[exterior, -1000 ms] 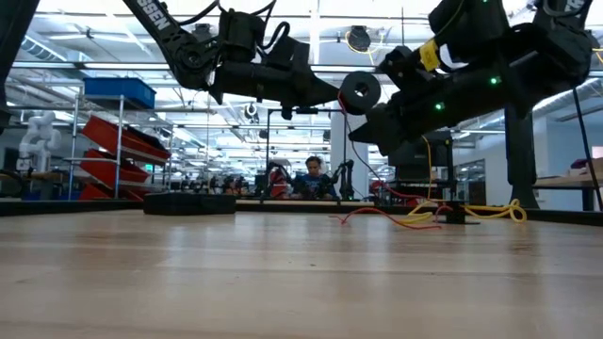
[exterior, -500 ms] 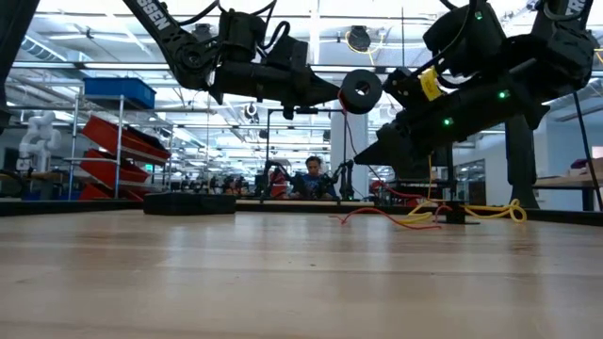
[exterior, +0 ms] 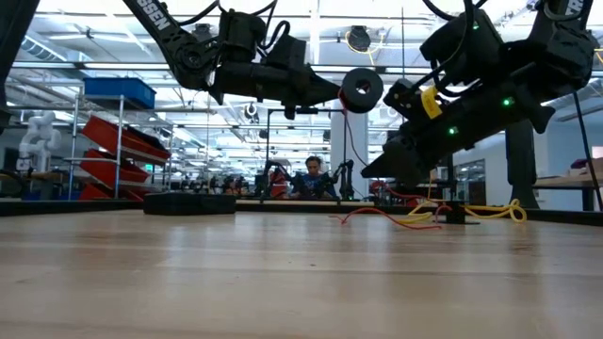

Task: Coil cords
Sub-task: Coil the red wire onto the black spool

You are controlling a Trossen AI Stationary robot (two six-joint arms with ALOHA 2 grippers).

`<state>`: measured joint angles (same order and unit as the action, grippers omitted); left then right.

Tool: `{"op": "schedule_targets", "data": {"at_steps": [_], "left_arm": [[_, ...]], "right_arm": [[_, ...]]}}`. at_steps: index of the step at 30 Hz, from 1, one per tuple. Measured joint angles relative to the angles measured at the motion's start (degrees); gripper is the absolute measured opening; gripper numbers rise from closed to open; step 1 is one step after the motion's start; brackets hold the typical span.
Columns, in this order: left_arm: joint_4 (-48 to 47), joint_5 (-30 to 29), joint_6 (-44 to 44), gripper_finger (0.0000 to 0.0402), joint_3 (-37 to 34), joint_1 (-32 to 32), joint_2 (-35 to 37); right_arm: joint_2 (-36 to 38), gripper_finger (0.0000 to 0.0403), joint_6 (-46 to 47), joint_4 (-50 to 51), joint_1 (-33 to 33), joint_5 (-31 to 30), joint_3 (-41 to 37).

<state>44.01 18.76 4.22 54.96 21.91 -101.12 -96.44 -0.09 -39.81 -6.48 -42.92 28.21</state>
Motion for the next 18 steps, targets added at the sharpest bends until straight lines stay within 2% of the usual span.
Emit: {"op": "schedule_targets", "data": {"at_steps": [5,11,18], "left_arm": [[0.0,0.66,0.01,0.0,0.0,0.0,-0.02],[-1.84,2.92,-0.27,0.0,0.0,-0.02,0.0],[-8.11,10.22,-3.63,0.0,0.0,-0.02,-0.02]], "right_arm": [[0.0,0.0004,1.0,1.86,0.13,-0.29,0.0],[0.0,0.0001,2.24,2.5,0.48,-1.01,0.02],[0.0,0.0001,9.87,7.37,3.57,-1.07,0.02]]}}
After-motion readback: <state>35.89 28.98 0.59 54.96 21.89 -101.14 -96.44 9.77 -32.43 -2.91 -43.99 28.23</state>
